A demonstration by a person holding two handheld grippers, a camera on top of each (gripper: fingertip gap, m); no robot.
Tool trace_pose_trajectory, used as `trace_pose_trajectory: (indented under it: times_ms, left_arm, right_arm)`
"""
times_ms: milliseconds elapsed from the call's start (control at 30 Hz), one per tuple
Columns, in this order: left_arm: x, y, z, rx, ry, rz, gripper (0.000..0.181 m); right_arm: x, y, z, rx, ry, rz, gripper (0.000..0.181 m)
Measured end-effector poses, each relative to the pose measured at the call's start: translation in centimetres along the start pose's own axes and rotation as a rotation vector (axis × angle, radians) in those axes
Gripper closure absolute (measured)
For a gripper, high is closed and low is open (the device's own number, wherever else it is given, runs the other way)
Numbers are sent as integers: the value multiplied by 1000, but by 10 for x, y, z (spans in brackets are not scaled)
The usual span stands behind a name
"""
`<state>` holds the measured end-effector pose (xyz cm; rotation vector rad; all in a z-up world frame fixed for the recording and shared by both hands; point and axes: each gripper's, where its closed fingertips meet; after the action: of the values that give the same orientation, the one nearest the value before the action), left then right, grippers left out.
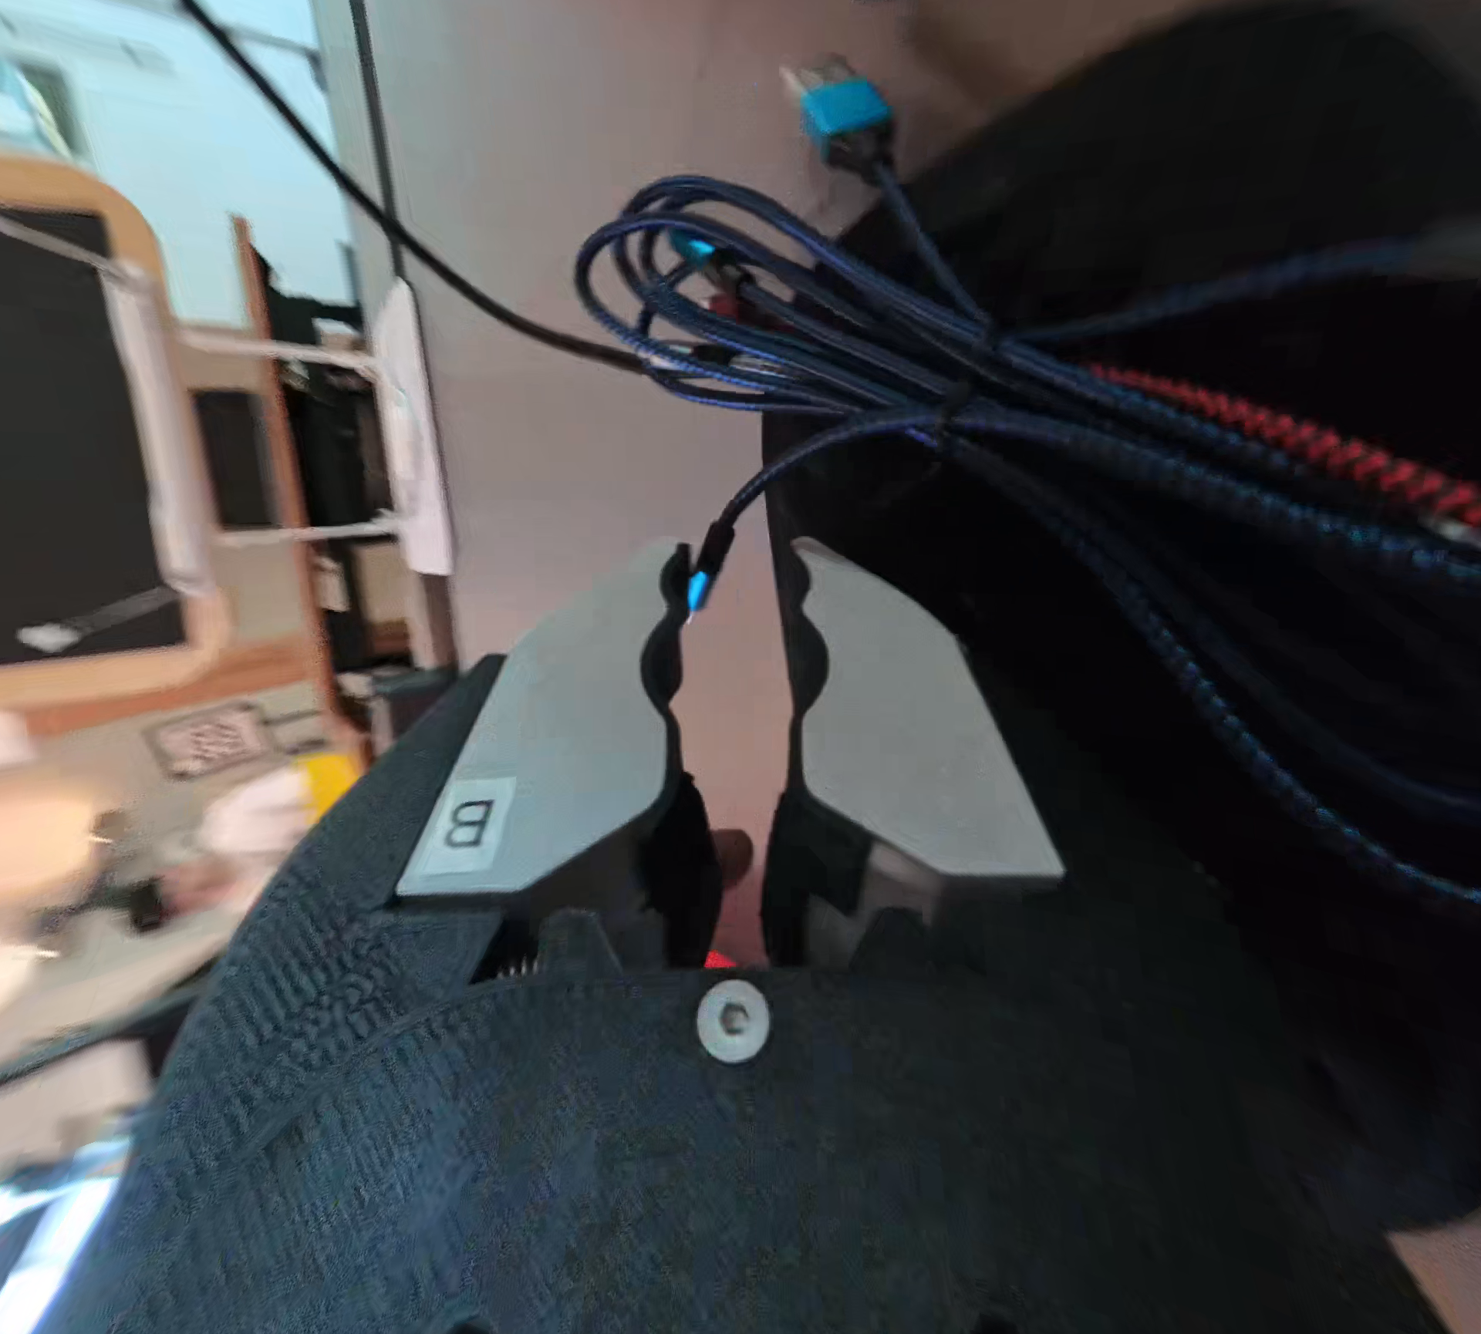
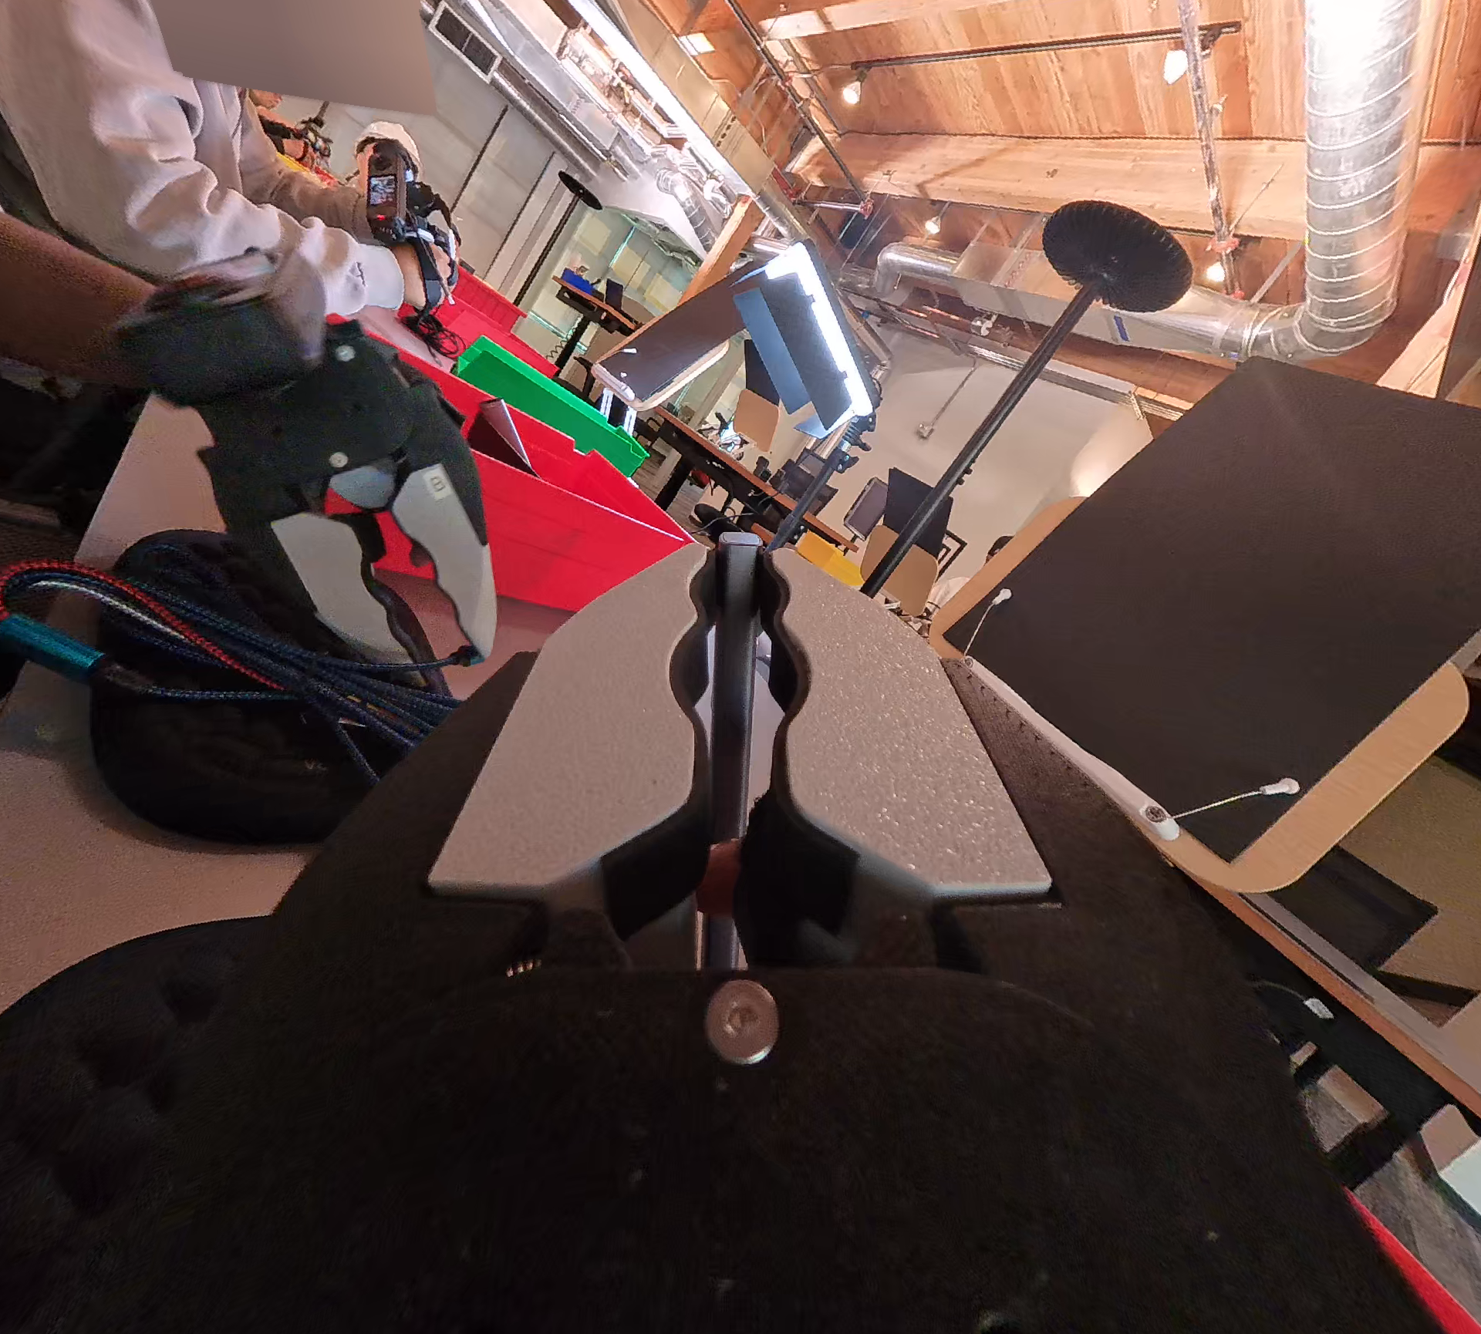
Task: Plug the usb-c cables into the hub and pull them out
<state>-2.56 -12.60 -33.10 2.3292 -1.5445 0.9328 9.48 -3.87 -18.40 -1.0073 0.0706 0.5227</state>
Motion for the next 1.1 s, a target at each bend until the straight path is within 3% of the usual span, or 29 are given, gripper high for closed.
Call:
trace_pose_trajectory:
  times_ms: [133, 267, 367, 500, 600, 767, 967, 1100]
  left_arm:
    - [14, -2, -1, 420, 154, 8, 136]
    - [33, -7, -15, 803, 163, 66, 135]
    - [46, -23, -30, 1072, 140, 220, 140]
    - [34, -28, -25, 1324, 134, 298, 143]
    - [15, -21, -11, 1369, 165, 220, 139]
    - [11, -17, -10, 1356, 130, 193, 138]
    - [-4, -27, 1, 1270, 228, 162, 178]
    - [-6, -17, 6, 1080, 223, 76, 181]
  right_arm:
    - [0, 1, 0, -4, 4, 1, 172]
    - [1, 0, 1, -2, 11, -1, 172]
    - [1, -1, 3, -6, 21, 0, 172]
    - [1, 0, 4, -8, 37, -8, 172]
    - [0, -1, 7, 1, 54, -22, 172]
    - [0, -1, 9, -20, 62, -12, 172]
    - [-2, 1, 6, -20, 68, -11, 172]
    - [-1, -1, 7, -23, 69, -3, 172]
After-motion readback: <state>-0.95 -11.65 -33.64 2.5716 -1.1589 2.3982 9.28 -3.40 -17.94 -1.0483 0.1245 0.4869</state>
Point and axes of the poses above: each gripper's, where its closed fingertips meet, x back along the fingers, y out of its underside, z = x × y across the jaws, and after that the axes turned 2 degrees about -x, right-handed
